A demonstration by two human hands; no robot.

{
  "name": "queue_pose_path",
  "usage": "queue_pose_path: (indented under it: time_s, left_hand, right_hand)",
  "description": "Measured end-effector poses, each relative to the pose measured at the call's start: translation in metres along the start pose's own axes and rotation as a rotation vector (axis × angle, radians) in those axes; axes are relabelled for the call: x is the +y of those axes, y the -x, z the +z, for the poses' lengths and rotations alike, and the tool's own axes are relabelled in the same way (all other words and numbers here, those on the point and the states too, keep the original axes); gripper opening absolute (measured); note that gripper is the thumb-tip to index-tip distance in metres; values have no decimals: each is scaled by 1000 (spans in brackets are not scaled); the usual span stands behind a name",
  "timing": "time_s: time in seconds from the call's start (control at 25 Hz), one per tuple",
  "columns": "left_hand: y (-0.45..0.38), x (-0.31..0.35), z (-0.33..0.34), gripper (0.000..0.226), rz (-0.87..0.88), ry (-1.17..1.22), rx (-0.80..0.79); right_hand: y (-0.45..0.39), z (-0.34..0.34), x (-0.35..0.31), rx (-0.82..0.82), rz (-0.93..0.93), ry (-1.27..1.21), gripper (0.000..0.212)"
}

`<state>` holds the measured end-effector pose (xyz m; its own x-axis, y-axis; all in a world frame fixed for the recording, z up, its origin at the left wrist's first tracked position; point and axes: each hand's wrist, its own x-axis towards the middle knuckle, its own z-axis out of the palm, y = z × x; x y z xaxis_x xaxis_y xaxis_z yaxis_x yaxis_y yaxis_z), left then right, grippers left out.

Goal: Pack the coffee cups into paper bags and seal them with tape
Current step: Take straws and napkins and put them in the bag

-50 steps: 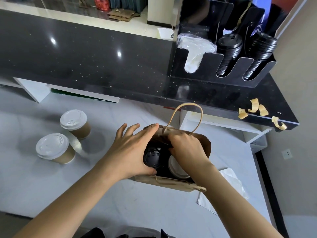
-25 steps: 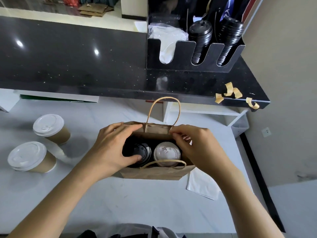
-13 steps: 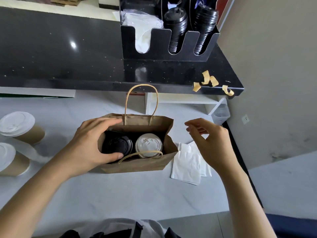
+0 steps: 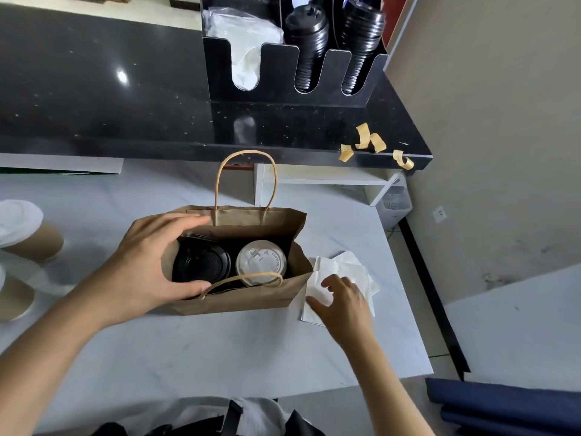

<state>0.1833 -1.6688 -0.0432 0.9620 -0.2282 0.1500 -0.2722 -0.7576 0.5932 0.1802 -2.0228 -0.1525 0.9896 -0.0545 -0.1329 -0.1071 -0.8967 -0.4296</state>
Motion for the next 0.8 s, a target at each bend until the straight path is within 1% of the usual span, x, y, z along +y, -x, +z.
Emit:
queue_pose_path:
  time_s: [0.08,0.12,0.16,0.2,0.32,0.36,0.4,0.44,0.52,0.56,0.64,0.76,0.8]
  left_hand:
    - [0,0,0,94,7,0,1]
    - [1,-1,0,94,11,0,0]
    - [1,-1,0,93,13,0,0]
    - [1,-1,0,93,14,0,0]
    - [1,-1,0,91,6,9,4]
    - [2,-2,0,90,7,11,5]
    - [1,-2,0,90,9,11,5]
    - [1,-2,0,89,11,10,4]
    - [2,-3,-1,89,5,15,3]
    - [2,-4,-1,88,3,16,1]
    - [1,-4,-1,88,2,17,-1]
    - [1,-3,-1,87,0,18,1]
    - [1,-3,-1,87,-4,19,1]
  right_hand:
    - [6,18,-1,25,19,167,62]
    - [8,25,-3,34,25,240,67]
    - [10,30,-4,36,18,293,67]
    - [12,34,-5,39,4,321,62]
    - [11,39,-4,75,-48,336,35]
    - [11,38,-4,74,-58,339,29]
    - [9,36,-4,65,-53,315,25]
    - [8,31,-7,51,-10,253,20]
    - [4,20,-6,76,115,104,14]
    - [2,14,-3,98,171,41,15]
    - [1,-3,1,156,207,-49,19]
    - [-2,-23,5,141,258,-246,30]
    - [-4,-27,6,140,278,-311,30]
